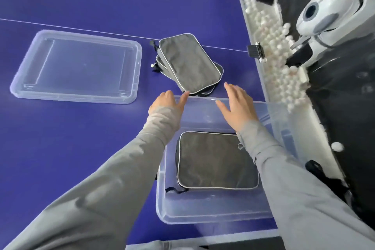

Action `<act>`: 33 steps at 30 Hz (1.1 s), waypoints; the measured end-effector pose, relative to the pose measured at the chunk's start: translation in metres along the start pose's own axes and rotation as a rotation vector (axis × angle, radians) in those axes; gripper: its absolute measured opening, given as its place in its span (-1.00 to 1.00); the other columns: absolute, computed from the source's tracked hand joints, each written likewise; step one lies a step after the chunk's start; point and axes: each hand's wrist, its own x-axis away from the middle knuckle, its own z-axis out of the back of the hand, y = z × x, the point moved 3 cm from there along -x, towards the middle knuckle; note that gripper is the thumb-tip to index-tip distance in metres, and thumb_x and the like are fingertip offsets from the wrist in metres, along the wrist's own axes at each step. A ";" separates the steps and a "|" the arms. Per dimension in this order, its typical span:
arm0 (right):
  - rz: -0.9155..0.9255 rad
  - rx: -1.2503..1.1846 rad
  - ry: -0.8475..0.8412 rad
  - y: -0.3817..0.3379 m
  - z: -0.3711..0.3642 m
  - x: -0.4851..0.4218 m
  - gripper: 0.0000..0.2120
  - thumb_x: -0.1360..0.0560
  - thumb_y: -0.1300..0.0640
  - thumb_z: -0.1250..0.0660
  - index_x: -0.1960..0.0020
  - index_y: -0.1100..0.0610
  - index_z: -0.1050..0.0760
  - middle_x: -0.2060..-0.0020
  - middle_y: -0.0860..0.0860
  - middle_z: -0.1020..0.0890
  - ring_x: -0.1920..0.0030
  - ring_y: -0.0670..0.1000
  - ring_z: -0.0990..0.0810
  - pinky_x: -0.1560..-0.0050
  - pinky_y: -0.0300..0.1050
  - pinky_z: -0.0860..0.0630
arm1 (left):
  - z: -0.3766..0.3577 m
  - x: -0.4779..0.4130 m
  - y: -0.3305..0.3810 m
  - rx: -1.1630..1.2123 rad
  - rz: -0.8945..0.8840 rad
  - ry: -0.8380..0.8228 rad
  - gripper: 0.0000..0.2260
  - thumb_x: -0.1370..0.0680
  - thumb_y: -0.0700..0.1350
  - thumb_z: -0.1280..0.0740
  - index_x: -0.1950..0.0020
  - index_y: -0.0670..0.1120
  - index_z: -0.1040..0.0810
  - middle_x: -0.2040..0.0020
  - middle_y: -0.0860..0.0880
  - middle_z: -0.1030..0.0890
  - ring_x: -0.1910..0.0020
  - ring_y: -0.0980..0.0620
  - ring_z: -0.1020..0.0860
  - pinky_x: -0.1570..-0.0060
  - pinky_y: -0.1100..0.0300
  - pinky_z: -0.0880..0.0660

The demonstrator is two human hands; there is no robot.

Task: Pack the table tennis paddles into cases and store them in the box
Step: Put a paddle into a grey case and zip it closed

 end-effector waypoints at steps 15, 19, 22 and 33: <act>-0.168 -0.066 -0.221 0.048 -0.078 -0.204 -0.38 -0.53 -0.26 -0.12 -0.33 0.23 -0.34 -0.29 0.18 -0.41 -0.33 0.20 -0.32 -0.22 0.12 -0.34 | -0.009 -0.013 -0.004 0.041 0.101 0.102 -0.54 -0.44 0.33 -0.22 0.19 -0.09 -0.37 0.12 -0.01 -0.49 0.11 -0.13 -0.47 0.13 0.07 -0.43; -0.221 -0.136 -0.180 0.045 -0.093 -0.214 -0.34 -0.51 -0.27 -0.15 -0.30 0.28 -0.33 -0.27 0.20 -0.40 -0.30 0.21 -0.34 -0.17 0.13 -0.37 | -0.010 -0.013 -0.005 0.044 0.105 0.120 -0.54 -0.43 0.33 -0.23 0.21 -0.08 -0.36 0.16 0.02 -0.47 0.12 -0.14 -0.50 0.16 0.08 -0.42; -0.226 -0.173 -0.126 0.043 -0.096 -0.214 -0.37 -0.51 -0.24 -0.20 -0.30 0.28 -0.30 -0.27 0.21 -0.41 -0.28 0.23 -0.37 -0.15 0.15 -0.39 | -0.010 -0.013 -0.005 0.035 0.093 0.124 -0.54 -0.44 0.33 -0.22 0.20 -0.09 -0.38 0.17 0.02 -0.47 0.12 -0.13 -0.50 0.19 0.10 -0.40; -0.098 -0.460 0.180 0.015 -0.026 -0.200 -0.58 -0.55 0.00 -0.27 -0.22 0.29 -0.28 -0.13 0.21 -0.53 -0.12 0.26 -0.48 -0.09 0.02 -0.35 | -0.007 -0.013 -0.002 0.016 0.087 0.093 -0.54 -0.46 0.34 -0.17 0.21 -0.07 -0.34 0.15 0.04 -0.43 0.14 -0.10 -0.46 0.20 0.13 -0.37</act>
